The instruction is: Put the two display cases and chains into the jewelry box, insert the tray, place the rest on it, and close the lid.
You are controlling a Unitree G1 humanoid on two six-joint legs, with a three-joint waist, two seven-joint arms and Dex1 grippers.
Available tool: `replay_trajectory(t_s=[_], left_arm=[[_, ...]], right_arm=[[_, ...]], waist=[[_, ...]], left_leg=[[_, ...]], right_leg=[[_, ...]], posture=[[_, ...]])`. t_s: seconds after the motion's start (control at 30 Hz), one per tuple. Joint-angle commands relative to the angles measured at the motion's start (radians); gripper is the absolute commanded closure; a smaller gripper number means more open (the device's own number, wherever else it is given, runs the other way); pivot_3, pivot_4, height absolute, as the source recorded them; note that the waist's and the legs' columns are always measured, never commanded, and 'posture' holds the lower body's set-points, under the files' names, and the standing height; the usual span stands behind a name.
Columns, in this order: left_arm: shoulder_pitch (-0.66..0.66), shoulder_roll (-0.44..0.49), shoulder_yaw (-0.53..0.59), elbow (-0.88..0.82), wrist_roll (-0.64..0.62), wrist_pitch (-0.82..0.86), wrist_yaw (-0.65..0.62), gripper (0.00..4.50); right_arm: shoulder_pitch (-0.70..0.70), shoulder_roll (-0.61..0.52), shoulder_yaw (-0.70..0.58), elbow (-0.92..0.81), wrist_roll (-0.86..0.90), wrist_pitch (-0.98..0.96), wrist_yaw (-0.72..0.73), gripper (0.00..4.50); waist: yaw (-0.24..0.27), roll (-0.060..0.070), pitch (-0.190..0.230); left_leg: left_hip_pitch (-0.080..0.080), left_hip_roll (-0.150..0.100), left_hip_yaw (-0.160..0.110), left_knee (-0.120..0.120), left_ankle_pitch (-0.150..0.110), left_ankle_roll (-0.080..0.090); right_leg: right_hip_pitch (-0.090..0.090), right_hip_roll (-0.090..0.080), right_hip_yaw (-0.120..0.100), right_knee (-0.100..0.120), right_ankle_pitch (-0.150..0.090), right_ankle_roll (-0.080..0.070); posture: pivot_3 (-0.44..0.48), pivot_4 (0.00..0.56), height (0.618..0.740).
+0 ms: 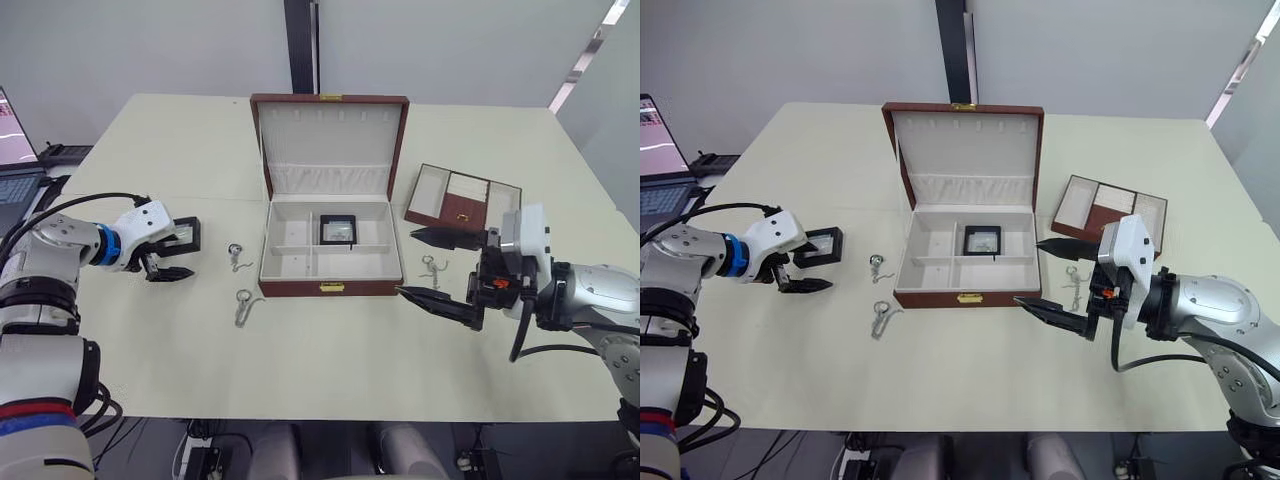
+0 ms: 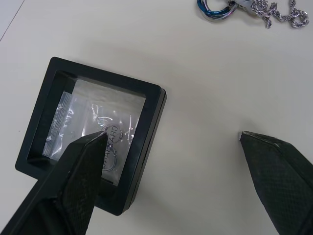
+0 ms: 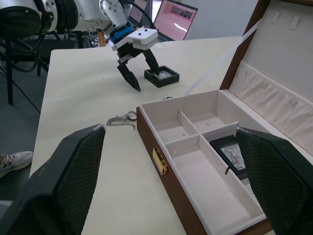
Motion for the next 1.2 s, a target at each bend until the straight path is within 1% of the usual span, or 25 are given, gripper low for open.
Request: replay_trajectory(t_s=[0.03,0.13,0.3,0.53,0.57,1.0,1.1,1.2], left_arm=[[-0.01,0.0,0.001,0.02,0.016,-0.009,0.015,0.04],[-0.005,-0.003,0.001,0.021,0.018,-0.01,0.02,0.59],[0.004,-0.008,0.004,0.026,0.016,-0.011,0.035,2.12],[0.005,-0.012,0.005,0.027,0.017,-0.006,0.046,4.39],[0.003,-0.013,0.005,0.028,0.018,-0.005,0.049,4.45],[-0.003,-0.015,0.011,0.027,0.013,-0.006,0.063,4.45],[-0.005,-0.007,0.022,0.009,-0.002,-0.008,0.043,4.45],[0.011,0.028,0.037,-0.061,-0.026,-0.009,-0.015,4.45]], right_arm=[[0.002,0.005,-0.003,-0.02,-0.006,-0.03,0.002,0.0],[0.005,0.002,-0.004,-0.018,-0.004,-0.034,0.005,0.0],[0.004,-0.005,-0.004,-0.01,-0.004,-0.038,0.011,0.0],[-0.008,-0.007,0.002,0.009,-0.012,-0.04,0.018,0.0],[-0.011,-0.006,0.004,0.012,-0.015,-0.04,0.019,0.0],[-0.039,0.004,0.019,0.042,-0.04,-0.058,0.037,0.0],[-0.044,0.0,0.019,0.046,-0.04,-0.062,0.041,0.0],[-0.048,-0.011,-0.001,0.036,-0.021,-0.048,0.04,0.0]], waist=[[0.0,0.0,0.0],[0.0,0.0,0.0],[0.0,0.0,0.0],[0.001,0.0,0.0],[0.001,0.0,0.0],[0.005,0.001,-0.001],[0.005,0.001,-0.001],[0.006,0.001,0.0]], left_leg=[[0.0,0.0,-0.001,0.0,0.0,0.0],[0.001,0.0,-0.003,0.0,0.0,0.0],[0.0,0.0,-0.005,0.001,0.0,0.0],[0.001,-0.001,-0.005,0.001,0.0,0.0],[0.001,-0.001,-0.005,0.001,0.0,0.0],[0.001,-0.001,-0.006,0.001,0.001,0.0],[0.001,-0.001,-0.006,0.001,0.001,0.0],[0.0,-0.001,-0.006,0.001,0.001,0.0]], right_leg=[[0.001,0.0,-0.001,0.0,0.0,0.0],[0.002,0.0,-0.002,0.0,0.0,0.0],[0.003,0.0,-0.004,0.0,0.0,0.0],[0.003,0.0,-0.004,0.0,0.0,0.0],[0.003,0.0,-0.004,0.0,0.0,0.0],[0.003,0.0,-0.005,0.001,0.0,0.0],[0.003,0.0,-0.005,0.001,0.0,0.0],[0.003,0.0,-0.005,0.001,0.0,0.0]], posture=[[0.0,0.15,0.74],[0.0,0.15,0.74],[0.0,0.15,0.74],[0.0,0.15,0.74],[0.0,0.15,0.74],[0.0,0.15,0.74],[0.0,0.15,0.74],[0.0,0.15,0.74]])
